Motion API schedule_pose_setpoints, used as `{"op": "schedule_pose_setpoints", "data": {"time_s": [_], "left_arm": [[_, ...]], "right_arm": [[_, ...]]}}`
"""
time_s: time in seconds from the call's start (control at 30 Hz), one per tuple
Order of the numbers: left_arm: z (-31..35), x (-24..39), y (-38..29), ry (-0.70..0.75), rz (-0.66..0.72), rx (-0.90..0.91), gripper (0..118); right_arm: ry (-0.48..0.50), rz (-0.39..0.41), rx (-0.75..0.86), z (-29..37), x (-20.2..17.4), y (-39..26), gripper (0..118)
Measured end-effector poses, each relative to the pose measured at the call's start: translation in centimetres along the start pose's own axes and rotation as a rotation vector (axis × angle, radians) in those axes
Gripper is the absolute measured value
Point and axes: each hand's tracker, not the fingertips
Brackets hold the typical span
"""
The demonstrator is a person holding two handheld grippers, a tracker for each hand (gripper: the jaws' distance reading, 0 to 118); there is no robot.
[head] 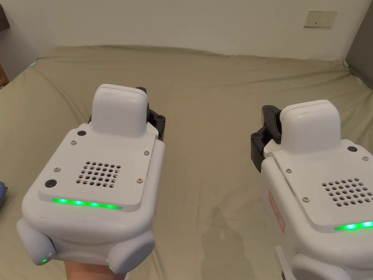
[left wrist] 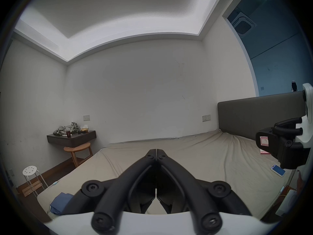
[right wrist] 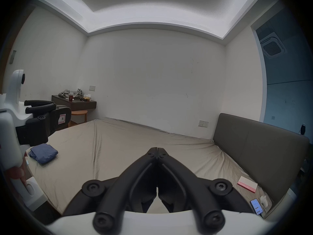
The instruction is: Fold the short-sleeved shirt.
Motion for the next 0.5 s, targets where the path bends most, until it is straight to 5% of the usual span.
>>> {"op": "schedule_pose_setpoints", "data": {"time_s": [0.2, 0.23, 0.3, 0.33, 0.37, 0.5], "left_arm": [[-0.09, 0.21, -0.16, -0.012, -0.002, -0.002, 25], [-0.18, 0.24, -0.21, -0.012, -0.005, -0.007, 39], [-0.37, 0.26, -0.34, -0.009, -0.008, -0.023, 101], [-0.33, 0.33, -0.45, 0.012, -0.011, -0.023, 115], [-0.15, 0.32, -0.47, 0.016, -0.011, -0.001, 117], [-0.16, -0.14, -0.64, 0.026, 0.006, -0.002, 117]], "right_arm": [[0.026, 0.016, -0.019, -0.32, -0.24, -0.31, 9], [0.020, 0.018, -0.019, -0.36, -0.24, -0.44, 20], [0.031, 0.004, -0.044, -0.59, -0.12, -0.54, 58], [0.030, 0.000, -0.044, -0.67, -0.07, -0.67, 81], [0.028, -0.001, -0.042, -0.69, -0.04, -0.82, 110], [-0.022, -0.004, -0.008, -0.67, 0.12, -0.75, 118]]}}
